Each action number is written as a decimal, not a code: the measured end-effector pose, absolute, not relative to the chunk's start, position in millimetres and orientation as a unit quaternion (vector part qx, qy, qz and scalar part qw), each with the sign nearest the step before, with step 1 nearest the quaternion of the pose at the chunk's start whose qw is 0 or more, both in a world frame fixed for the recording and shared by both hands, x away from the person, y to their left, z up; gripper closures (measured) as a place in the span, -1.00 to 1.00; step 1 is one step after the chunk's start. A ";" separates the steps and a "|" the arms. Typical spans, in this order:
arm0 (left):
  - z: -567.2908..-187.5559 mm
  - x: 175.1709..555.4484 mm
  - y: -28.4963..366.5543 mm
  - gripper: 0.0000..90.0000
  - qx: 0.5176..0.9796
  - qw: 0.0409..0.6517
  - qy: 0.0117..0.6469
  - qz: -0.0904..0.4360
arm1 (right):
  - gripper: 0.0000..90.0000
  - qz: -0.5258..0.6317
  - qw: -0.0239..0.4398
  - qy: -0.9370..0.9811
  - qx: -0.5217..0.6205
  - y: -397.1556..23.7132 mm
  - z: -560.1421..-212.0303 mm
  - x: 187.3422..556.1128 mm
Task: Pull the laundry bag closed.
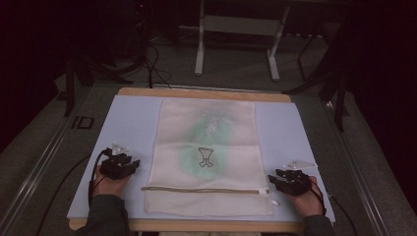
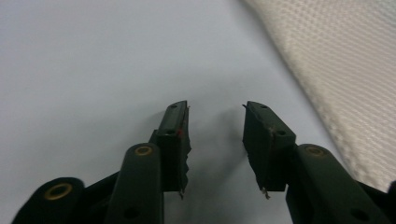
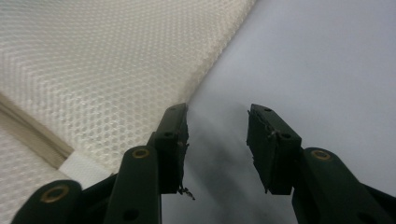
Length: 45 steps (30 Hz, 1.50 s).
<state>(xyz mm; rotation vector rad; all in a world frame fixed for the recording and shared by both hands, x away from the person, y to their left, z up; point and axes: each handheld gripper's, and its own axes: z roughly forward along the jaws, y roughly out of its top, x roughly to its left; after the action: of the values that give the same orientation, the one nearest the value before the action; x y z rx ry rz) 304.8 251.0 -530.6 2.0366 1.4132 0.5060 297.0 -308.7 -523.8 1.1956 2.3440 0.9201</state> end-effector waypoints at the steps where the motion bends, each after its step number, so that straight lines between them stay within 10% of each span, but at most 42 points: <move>1: -530.1 304.5 251.0 0.37 0.770 0.302 0.528 0.190 | 0.28 0.324 0.178 0.829 0.419 -308.9 -522.7 296.2; 45: -524.0 298.2 237.7 0.40 0.796 0.335 0.473 0.174 | 0.24 0.333 0.159 0.864 0.342 -259.8 -507.5 289.2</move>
<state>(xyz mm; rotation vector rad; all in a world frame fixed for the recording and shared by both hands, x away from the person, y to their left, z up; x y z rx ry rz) 298.2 237.7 -524.0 2.0768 1.2333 0.4550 289.2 -259.8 -507.5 0.9774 2.4697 0.9526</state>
